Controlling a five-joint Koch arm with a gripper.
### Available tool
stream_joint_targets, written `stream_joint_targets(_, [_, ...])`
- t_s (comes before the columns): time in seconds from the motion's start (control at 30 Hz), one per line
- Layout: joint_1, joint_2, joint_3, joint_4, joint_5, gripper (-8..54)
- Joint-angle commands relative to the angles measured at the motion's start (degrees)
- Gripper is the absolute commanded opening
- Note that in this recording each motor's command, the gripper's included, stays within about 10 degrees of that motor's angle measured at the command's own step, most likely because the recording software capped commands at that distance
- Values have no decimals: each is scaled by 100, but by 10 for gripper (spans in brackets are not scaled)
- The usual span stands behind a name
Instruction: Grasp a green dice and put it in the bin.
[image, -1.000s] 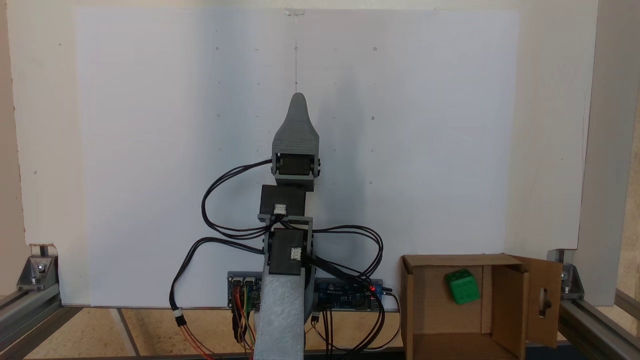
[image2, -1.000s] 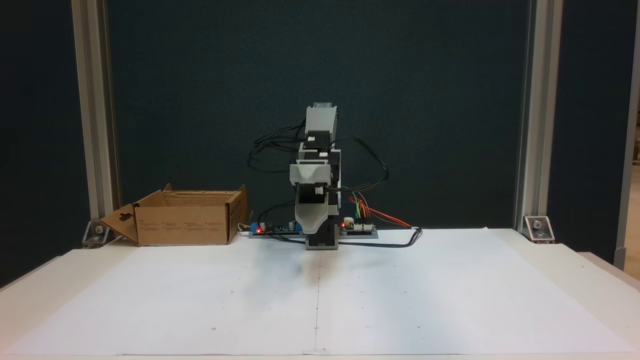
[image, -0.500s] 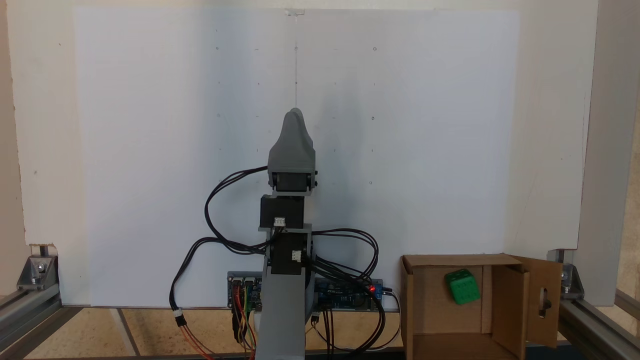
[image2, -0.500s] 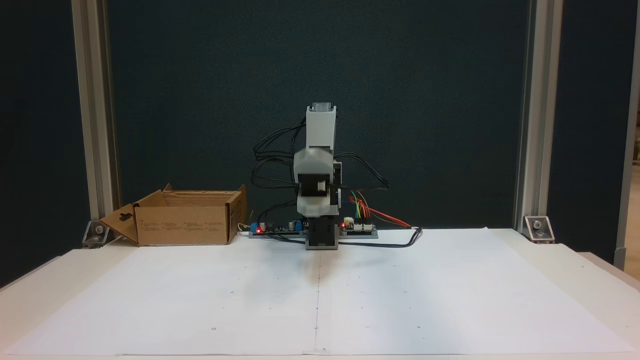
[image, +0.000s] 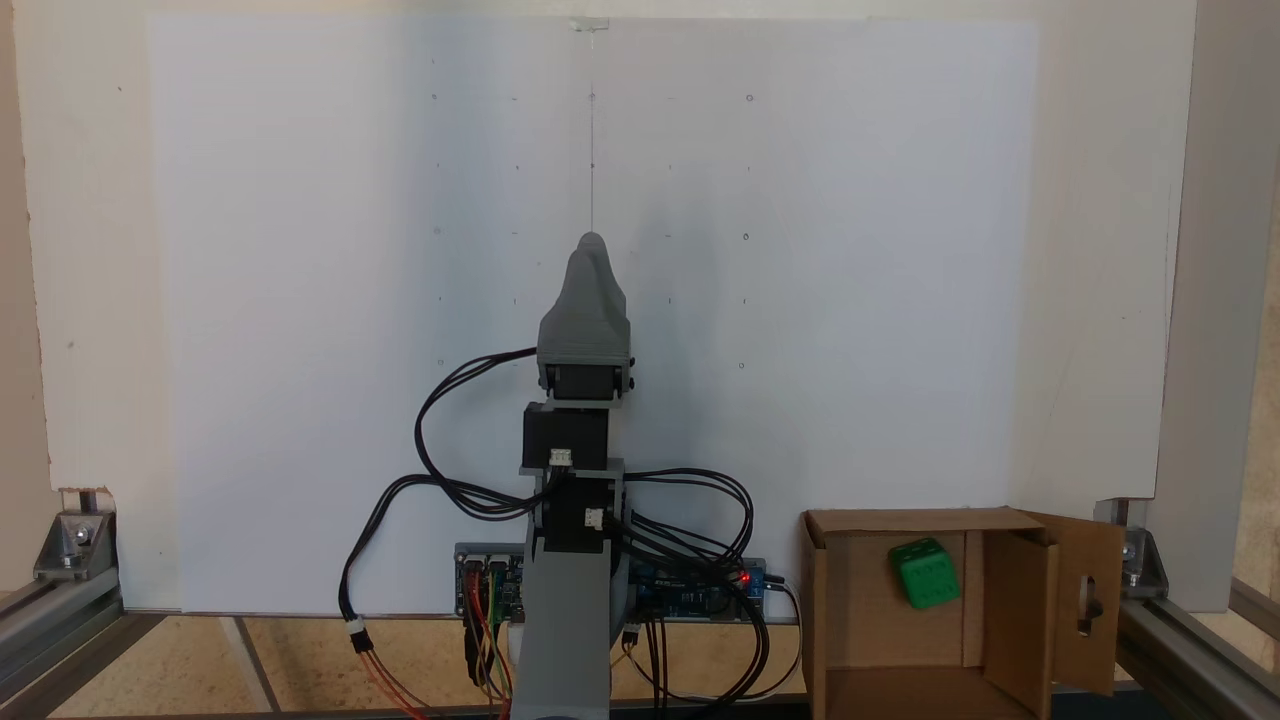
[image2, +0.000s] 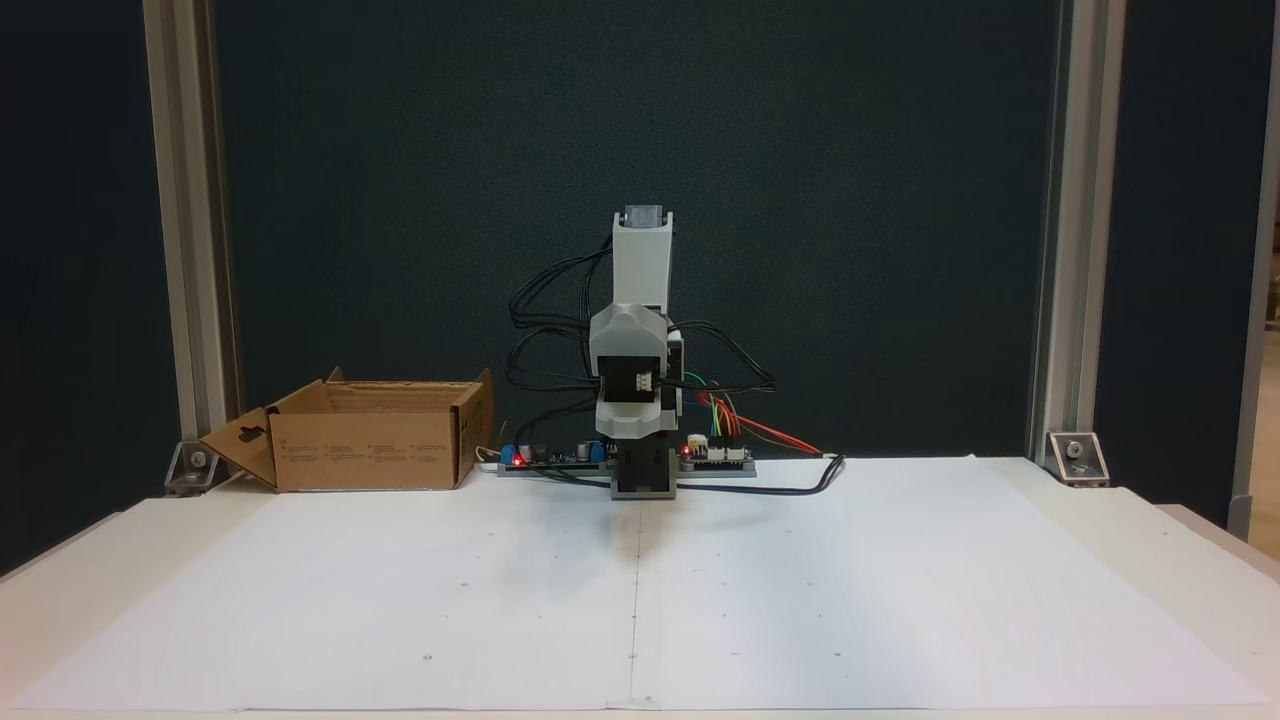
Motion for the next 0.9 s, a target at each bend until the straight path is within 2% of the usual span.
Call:
stream_joint_targets(0.0, [18,606,-105,-272,-53,449])
stream_joint_targets(0.87, [18,580,439,62,-53,449])
